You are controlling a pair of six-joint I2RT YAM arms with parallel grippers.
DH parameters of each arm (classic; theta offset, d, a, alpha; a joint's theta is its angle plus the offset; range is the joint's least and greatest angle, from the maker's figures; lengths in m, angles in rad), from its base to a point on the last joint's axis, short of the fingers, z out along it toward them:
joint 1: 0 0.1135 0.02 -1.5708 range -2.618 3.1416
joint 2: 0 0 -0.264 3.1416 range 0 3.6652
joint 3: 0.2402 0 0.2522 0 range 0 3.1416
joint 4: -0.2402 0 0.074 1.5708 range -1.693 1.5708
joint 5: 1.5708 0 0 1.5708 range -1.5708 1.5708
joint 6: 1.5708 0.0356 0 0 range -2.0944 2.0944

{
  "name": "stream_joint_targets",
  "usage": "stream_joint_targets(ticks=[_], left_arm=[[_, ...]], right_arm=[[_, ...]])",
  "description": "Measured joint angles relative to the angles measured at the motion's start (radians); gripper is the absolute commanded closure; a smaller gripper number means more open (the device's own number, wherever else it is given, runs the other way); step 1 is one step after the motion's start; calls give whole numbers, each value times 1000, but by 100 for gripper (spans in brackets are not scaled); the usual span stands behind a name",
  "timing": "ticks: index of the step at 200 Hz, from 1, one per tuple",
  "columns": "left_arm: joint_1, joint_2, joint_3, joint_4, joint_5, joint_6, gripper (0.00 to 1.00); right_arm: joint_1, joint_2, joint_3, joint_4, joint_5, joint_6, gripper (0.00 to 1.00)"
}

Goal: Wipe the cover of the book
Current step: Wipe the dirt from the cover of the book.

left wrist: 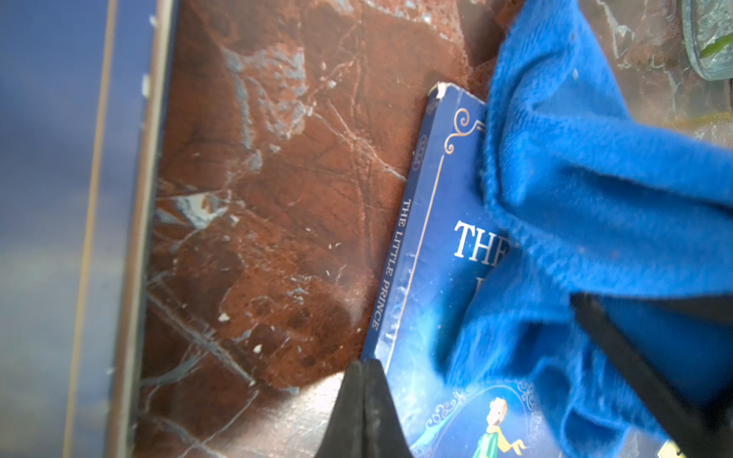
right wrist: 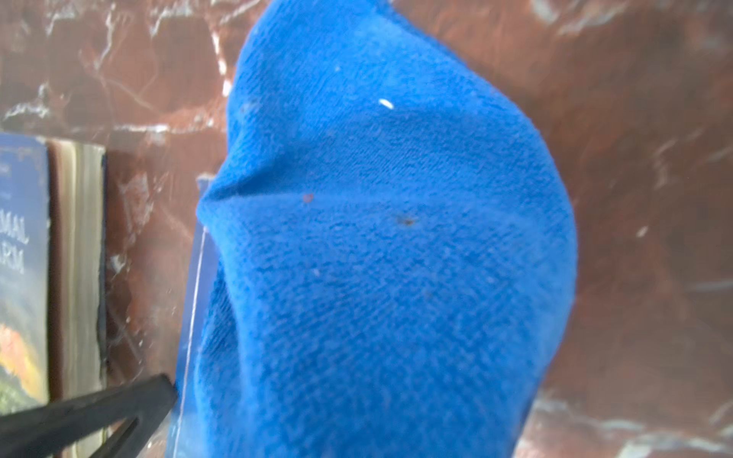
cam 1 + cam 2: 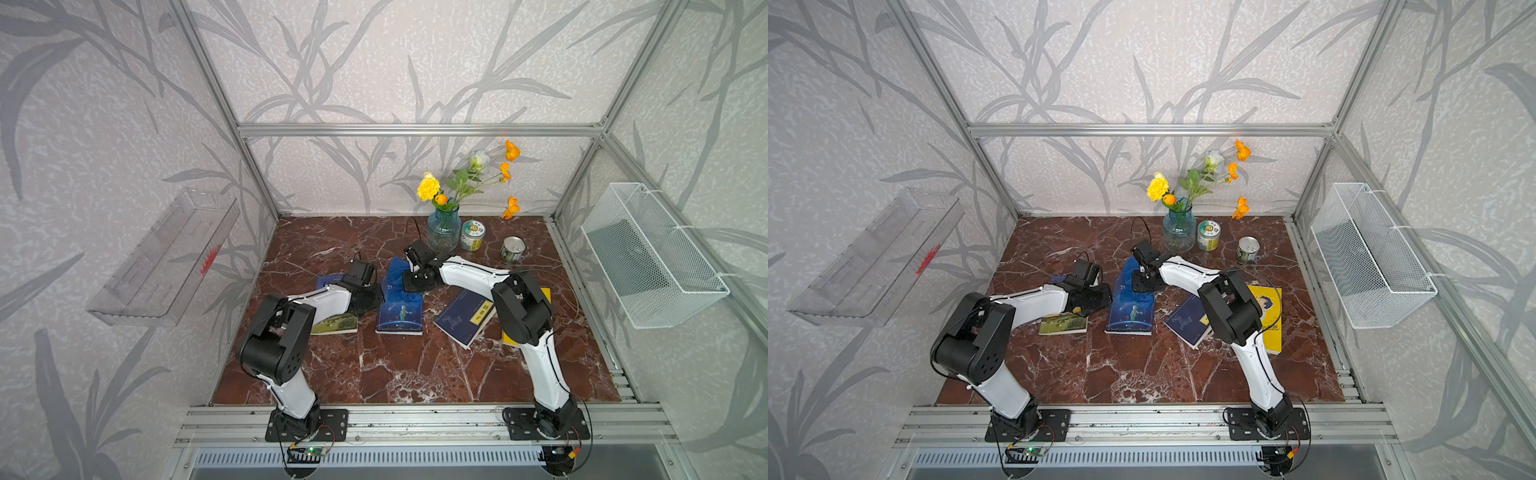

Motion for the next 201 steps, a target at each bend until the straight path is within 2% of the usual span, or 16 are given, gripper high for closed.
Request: stream_joint_targets(ticks=[33, 68, 91, 115, 147, 181, 201], left_arm=[[0, 0, 0, 0, 1, 0, 100], [0, 0, 0, 0, 2, 0, 100], [0, 0, 0, 0, 2, 0, 100], [0, 0, 0, 0, 2, 0, 100], [0, -2, -3, 4, 2, 0, 100], [-1, -2, -4, 9, 10, 0, 100], [-1, -2, -4, 10, 13, 0, 100]], right_arm=[[48, -41, -74, 29, 84, -10, 100], [190, -176, -288, 83, 163, 22, 100], [247, -215, -347, 98, 183, 41, 100], [222, -202, -315, 70, 151, 43, 100], [114, -120, -177, 10, 84, 38, 100], [32, -4, 21, -88, 102, 8, 100], [31, 3, 30, -92, 111, -3, 100]])
